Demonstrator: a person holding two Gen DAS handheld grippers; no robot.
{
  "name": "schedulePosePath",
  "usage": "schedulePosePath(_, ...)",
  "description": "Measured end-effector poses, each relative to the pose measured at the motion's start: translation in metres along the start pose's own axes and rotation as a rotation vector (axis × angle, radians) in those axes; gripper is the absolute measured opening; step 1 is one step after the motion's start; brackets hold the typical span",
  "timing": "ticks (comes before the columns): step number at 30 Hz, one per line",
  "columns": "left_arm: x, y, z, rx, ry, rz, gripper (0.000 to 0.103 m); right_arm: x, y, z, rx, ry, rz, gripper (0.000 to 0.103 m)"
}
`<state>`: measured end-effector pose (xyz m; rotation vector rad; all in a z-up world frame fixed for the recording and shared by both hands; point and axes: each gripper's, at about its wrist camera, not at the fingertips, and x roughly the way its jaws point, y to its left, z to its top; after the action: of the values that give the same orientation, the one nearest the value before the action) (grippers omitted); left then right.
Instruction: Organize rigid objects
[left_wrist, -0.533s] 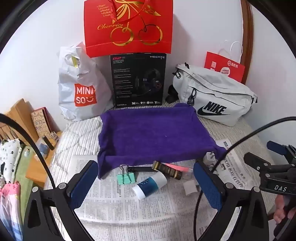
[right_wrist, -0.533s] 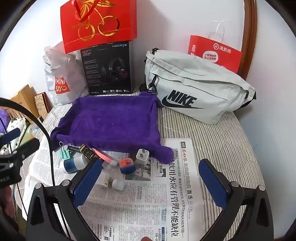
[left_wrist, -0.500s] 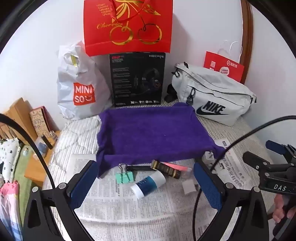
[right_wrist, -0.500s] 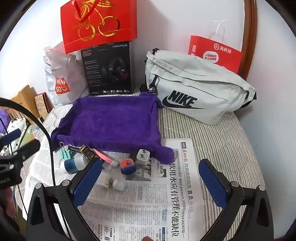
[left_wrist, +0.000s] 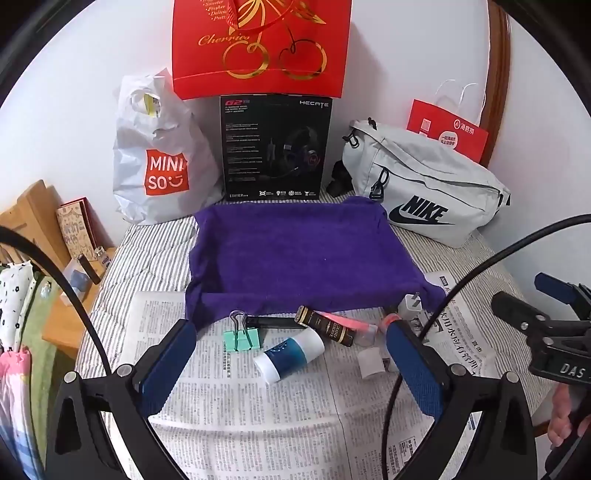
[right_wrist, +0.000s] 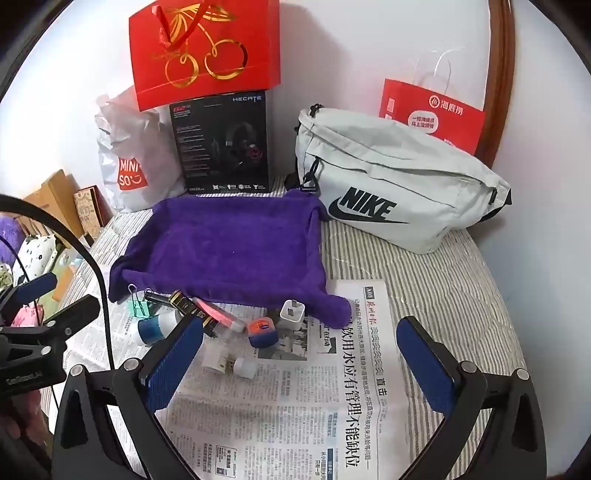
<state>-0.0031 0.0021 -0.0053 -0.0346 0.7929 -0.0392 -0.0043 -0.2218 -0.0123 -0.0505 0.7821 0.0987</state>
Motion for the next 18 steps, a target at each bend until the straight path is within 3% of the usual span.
schedulePosePath(18, -0.008, 0.011, -0.005, -0.012, -0.005, 0.027, 0.103, -0.004, -0.001, -0.004, 0.005, -0.003, 0.015, 0.103)
